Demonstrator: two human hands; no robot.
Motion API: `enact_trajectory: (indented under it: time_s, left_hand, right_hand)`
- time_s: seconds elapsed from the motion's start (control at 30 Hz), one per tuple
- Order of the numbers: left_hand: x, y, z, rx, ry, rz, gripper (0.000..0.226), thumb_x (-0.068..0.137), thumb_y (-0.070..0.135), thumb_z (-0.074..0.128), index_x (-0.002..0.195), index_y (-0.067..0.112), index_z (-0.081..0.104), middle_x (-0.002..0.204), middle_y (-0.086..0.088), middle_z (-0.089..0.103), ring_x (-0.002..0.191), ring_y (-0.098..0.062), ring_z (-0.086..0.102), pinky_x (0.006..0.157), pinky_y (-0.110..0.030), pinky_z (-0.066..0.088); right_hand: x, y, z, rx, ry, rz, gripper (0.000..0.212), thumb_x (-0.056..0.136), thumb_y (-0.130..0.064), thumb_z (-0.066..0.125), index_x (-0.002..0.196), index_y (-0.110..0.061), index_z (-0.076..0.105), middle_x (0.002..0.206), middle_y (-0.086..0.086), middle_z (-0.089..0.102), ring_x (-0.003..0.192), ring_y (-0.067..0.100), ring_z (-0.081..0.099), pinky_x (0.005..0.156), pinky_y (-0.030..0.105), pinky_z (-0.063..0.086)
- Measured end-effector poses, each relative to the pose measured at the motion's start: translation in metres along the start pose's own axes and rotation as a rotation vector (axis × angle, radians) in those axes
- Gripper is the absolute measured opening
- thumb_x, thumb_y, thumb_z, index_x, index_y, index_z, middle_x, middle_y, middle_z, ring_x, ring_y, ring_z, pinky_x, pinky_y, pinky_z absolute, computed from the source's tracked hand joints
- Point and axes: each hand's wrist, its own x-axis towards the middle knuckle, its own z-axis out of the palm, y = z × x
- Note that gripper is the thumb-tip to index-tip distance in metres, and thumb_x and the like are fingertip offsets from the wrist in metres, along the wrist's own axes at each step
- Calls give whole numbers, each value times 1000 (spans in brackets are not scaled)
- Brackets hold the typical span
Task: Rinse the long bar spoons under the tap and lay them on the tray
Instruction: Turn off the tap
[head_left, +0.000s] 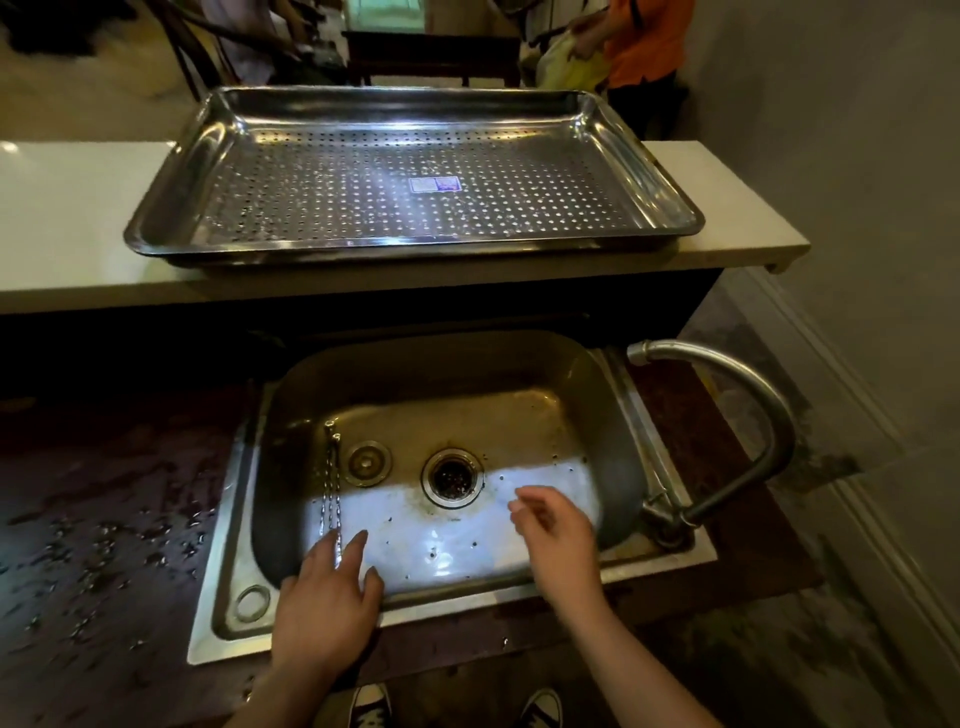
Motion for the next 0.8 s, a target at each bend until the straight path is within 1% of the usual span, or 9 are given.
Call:
enact_trajectory:
  time_s: [0.07,0.13,0.2,0.3,0.37,0.5,0.57,0.7,0.8]
  left_hand:
    - [0,-3,-4,4,16,10,56,90,51,35,142,32,40,149,-6,40,132,-25,43,97,-43,41]
    - [-1,-10,-10,16,52,37,60,87,51,32,139,27,47,146,-10,45,132,-28,44,100,-46,39]
    - [2,-23,-16,48,104,68,63,85,51,29,137,22,52,144,-14,48,136,-31,40,108,-51,33]
    - [16,-50,-28,59,174,47,65,87,53,27,138,21,50,149,-14,41,143,-32,28,115,-54,19]
    - [31,-68,-35,52,204,-7,63,89,55,27,140,23,45,153,-13,36,145,-31,21,117,-55,14]
    - [70,-98,-46,53,237,-73,62,89,56,28,144,28,34,157,-11,27,147,-30,14,117,-56,11]
    - [84,-110,-46,31,221,-105,64,90,58,29,148,32,25,160,-9,20,148,-29,8,117,-57,8]
    - [95,-122,-35,35,183,-123,70,91,65,18,152,36,3,163,-7,6,149,-26,-4,118,-57,-1]
    - [95,-123,-32,16,191,-119,68,91,65,16,152,38,0,163,-4,5,149,-24,-6,118,-56,-2]
  right_hand:
    - [-2,4,11,-196,-118,-51,12,93,-20,68,104,-25,72,91,-10,73,86,3,68,82,27,54]
    - [-3,6,22,-353,-214,-104,18,95,-24,65,110,-20,72,99,-7,73,91,6,67,86,27,54]
    - [-4,6,32,-465,-298,-130,22,95,-26,63,114,-18,72,107,-4,73,96,10,67,88,26,52]
    - [-3,7,48,-561,-386,-139,23,95,-27,63,113,-17,72,109,-1,73,98,14,67,88,29,51]
    - [-2,6,60,-592,-438,-126,22,94,-28,63,111,-17,72,108,0,74,98,16,67,87,30,51]
    - [10,0,91,-601,-503,-50,20,94,-30,63,109,-20,72,103,0,75,97,18,68,84,29,52]
    - [20,-4,112,-580,-517,-2,17,92,-28,64,103,-19,74,98,1,77,94,19,69,83,30,53]
    - [42,-3,161,-528,-560,80,16,90,-18,62,93,-14,77,95,2,77,92,21,70,84,34,56]
    - [58,6,201,-580,-542,146,18,90,-19,61,90,-16,79,98,2,78,95,21,70,83,29,56]
